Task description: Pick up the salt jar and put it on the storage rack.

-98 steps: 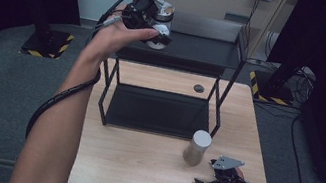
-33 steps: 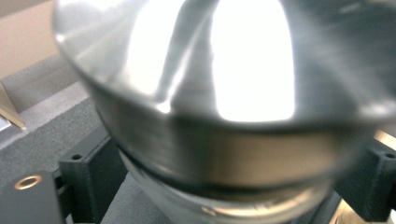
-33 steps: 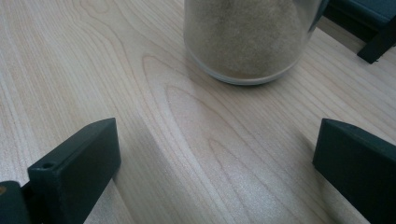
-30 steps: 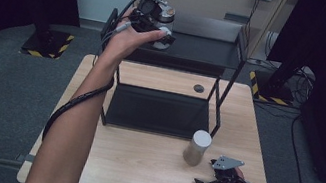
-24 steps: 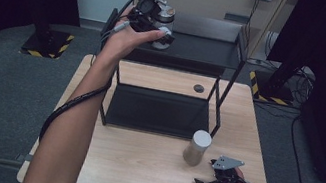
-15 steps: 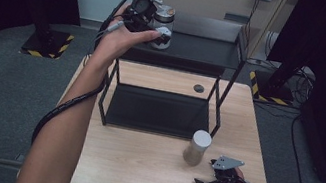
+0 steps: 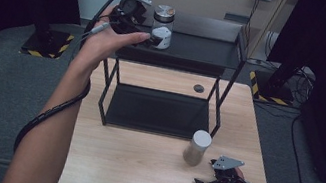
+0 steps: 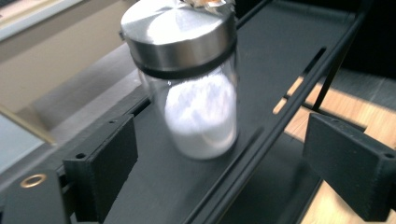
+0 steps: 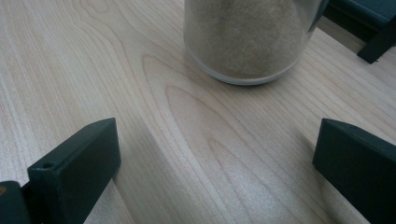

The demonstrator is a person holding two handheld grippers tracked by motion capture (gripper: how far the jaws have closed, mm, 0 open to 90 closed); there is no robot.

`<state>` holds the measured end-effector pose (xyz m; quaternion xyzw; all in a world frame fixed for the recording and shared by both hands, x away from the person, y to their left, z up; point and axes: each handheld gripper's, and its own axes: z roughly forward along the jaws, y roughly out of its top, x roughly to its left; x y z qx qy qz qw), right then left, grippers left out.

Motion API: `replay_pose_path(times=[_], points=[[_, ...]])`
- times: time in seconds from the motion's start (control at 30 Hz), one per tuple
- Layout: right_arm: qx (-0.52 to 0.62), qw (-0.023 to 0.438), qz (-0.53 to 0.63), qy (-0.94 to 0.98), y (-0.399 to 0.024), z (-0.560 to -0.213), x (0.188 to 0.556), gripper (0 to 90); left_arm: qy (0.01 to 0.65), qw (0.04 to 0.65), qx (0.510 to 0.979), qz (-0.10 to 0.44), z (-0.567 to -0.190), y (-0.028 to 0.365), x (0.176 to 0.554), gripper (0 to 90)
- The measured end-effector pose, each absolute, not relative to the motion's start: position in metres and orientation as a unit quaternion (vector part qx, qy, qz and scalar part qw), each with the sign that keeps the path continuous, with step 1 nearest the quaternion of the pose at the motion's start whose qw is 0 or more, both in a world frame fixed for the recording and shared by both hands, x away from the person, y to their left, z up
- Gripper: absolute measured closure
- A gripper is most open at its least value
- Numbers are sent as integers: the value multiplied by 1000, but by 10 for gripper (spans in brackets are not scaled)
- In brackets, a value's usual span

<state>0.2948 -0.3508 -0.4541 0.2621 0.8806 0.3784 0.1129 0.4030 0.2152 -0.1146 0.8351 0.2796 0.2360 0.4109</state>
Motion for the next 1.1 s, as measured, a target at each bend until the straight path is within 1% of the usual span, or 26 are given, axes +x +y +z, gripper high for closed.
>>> replay_pose_path(times=[0.03, 0.23, 0.33, 0.43, 0.57, 0.67, 0.8, 0.83, 0.93, 1.07, 1.1], points=[[262, 113, 378, 881, -351, -454, 295, 17, 280, 411, 835, 236, -115, 215, 403, 101], [262, 113, 378, 881, -351, -454, 295, 17, 235, 422, 851, 209, -119, 222, 395, 101], [262, 113, 378, 881, -351, -454, 295, 17, 206, 444, 852, 188, -125, 229, 393, 99], [263, 113, 378, 881, -351, -454, 295, 17, 181, 454, 854, 180, -135, 234, 389, 95], [263, 112, 378, 880, -351, -454, 295, 17, 159, 450, 862, 174, -152, 236, 381, 82], [262, 112, 378, 881, -351, -454, 295, 17, 157, 443, 866, 168, -169, 233, 374, 71], [262, 113, 378, 881, -351, -454, 295, 17, 140, 437, 874, 161, -191, 227, 366, 71], [263, 113, 378, 880, -351, -454, 295, 17, 140, 437, 874, 161, -191, 227, 366, 70], [263, 113, 378, 880, -351, -454, 294, 18, 125, 437, 878, 150, -208, 223, 362, 69], [264, 113, 379, 880, -351, -454, 294, 18, 103, 428, 888, 135, -240, 215, 354, 68], [264, 113, 379, 880, -351, -454, 294, 18, 103, 428, 888, 135, -240, 215, 354, 67]])
